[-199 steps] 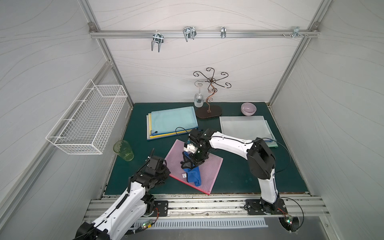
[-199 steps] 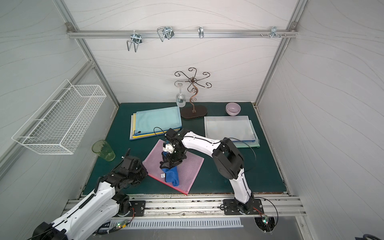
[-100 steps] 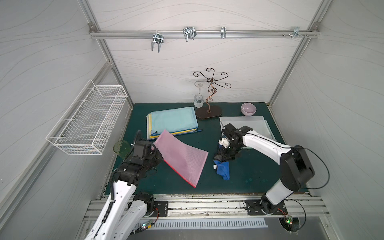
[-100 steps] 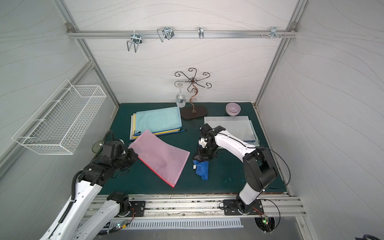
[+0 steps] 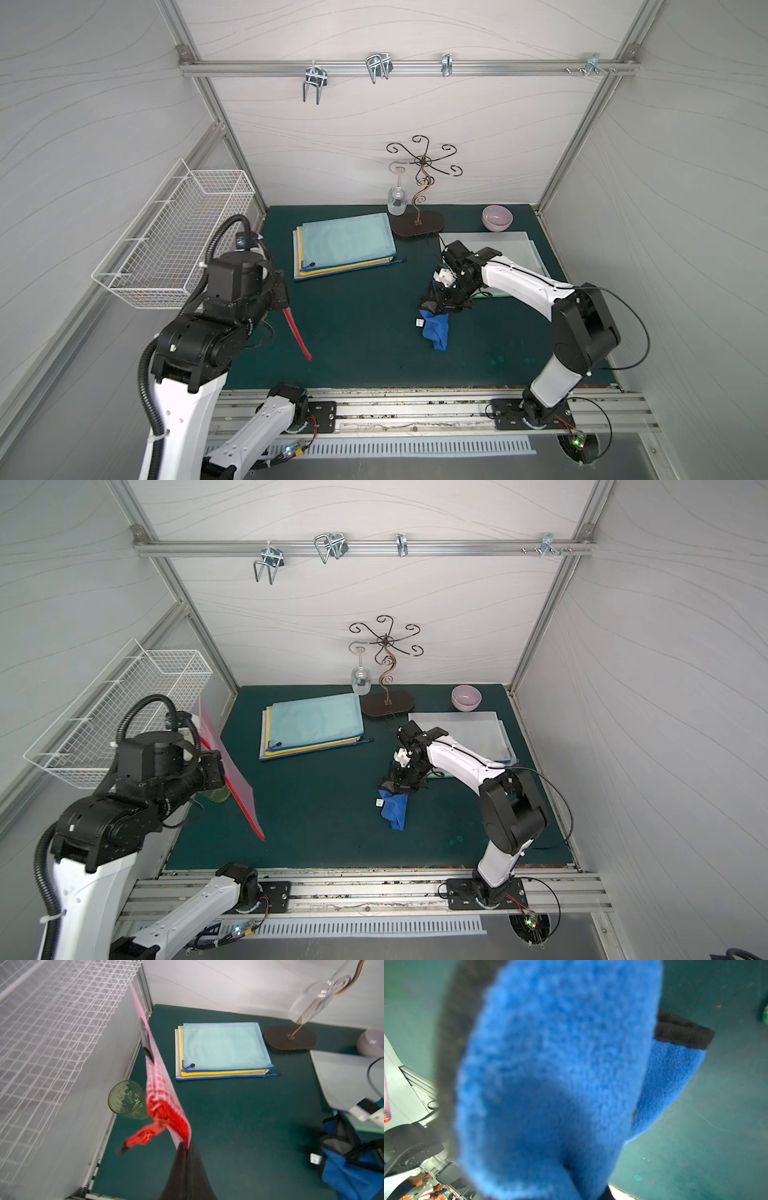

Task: Wipe the document bag
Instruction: Adjust the document bag at the center of the board.

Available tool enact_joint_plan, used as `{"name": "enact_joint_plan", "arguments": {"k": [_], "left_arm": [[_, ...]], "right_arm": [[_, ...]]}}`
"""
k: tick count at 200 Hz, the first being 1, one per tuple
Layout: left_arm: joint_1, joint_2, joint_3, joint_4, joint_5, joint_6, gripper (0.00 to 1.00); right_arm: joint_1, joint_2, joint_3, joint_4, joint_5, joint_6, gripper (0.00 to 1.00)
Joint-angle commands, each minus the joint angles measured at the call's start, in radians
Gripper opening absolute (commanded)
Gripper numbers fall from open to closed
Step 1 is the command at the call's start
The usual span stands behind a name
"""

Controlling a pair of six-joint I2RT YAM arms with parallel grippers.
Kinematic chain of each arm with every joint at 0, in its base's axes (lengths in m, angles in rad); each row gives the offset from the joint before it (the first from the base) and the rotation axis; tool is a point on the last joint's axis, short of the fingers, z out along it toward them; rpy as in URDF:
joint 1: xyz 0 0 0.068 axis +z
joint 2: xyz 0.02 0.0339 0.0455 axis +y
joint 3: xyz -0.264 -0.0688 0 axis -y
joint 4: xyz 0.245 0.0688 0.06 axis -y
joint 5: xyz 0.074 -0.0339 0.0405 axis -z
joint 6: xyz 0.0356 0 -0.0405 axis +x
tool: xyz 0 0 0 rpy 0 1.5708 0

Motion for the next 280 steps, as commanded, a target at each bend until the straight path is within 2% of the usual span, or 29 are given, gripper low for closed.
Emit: {"name": "enact_joint_plan", "arguments": {"k": [1, 31, 56, 71, 87, 108, 145, 155, 165, 193, 209, 226, 237, 245, 251, 259, 280], "left_arm": [[-0.193, 0.103, -0.061, 0.042, -0.147, 0.070, 0.00], [-0.394, 0.268, -0.158, 0.276, -0.043, -0.013, 0.00], [-0.536, 0.446, -0.186, 0.448, 0.077, -0.055, 0.00], [-0.590, 0.546, -0.192, 0.525, 0.174, -0.079, 0.00], [-0.647, 0.627, -0.215, 0.622, 0.227, -0.071, 0.00], [-0.673, 0.712, -0.248, 0.719, 0.317, -0.067, 0.00], [-0.673, 0.760, -0.278, 0.752, 0.379, -0.089, 0.00], [-0.673, 0.749, -0.289, 0.757, 0.391, -0.096, 0.21], [-0.673, 0.733, -0.303, 0.764, 0.398, -0.103, 0.32], [-0.673, 0.673, -0.338, 0.772, 0.389, -0.130, 0.46], [-0.674, 0.626, -0.349, 0.752, 0.364, -0.165, 0.47], [-0.658, 0.561, -0.377, 0.706, 0.285, -0.256, 0.41], [-0.602, 0.526, -0.410, 0.660, 0.279, -0.357, 0.26], [-0.549, 0.495, -0.457, 0.642, 0.299, -0.437, 0.10], [-0.502, 0.467, -0.508, 0.646, 0.322, -0.486, 0.04], [-0.440, 0.429, -0.586, 0.674, 0.362, -0.540, 0.00], [-0.280, 0.344, -0.774, 0.757, 0.445, -0.648, 0.00]], "right_arm": [[-0.032, -0.034, -0.024, -0.003, 0.008, -0.005, 0.00], [-0.081, -0.091, -0.053, -0.016, 0.053, -0.015, 0.00], [-0.108, -0.142, -0.051, -0.037, 0.096, -0.023, 0.00], [-0.118, -0.173, -0.045, -0.055, 0.136, -0.031, 0.00], [-0.131, -0.206, -0.049, -0.064, 0.166, -0.034, 0.00], [-0.149, -0.240, -0.065, -0.065, 0.169, -0.032, 0.00], [-0.157, -0.256, -0.074, -0.068, 0.173, -0.034, 0.00], [-0.158, -0.261, -0.070, -0.068, 0.177, -0.032, 0.00], [-0.158, -0.266, -0.065, -0.069, 0.177, -0.030, 0.00], [-0.158, -0.279, -0.040, -0.082, 0.187, -0.029, 0.00], [-0.155, -0.288, -0.019, -0.084, 0.197, -0.027, 0.00], [-0.131, -0.268, 0.014, -0.080, 0.166, -0.046, 0.00], [-0.099, -0.219, 0.054, -0.086, 0.131, -0.064, 0.00], [-0.063, -0.178, 0.087, -0.080, 0.101, -0.076, 0.00], [-0.034, -0.141, 0.112, -0.075, 0.078, -0.082, 0.00], [0.009, -0.089, 0.154, -0.070, 0.056, -0.088, 0.00], [0.102, 0.047, 0.248, -0.005, -0.040, -0.080, 0.00]]}}
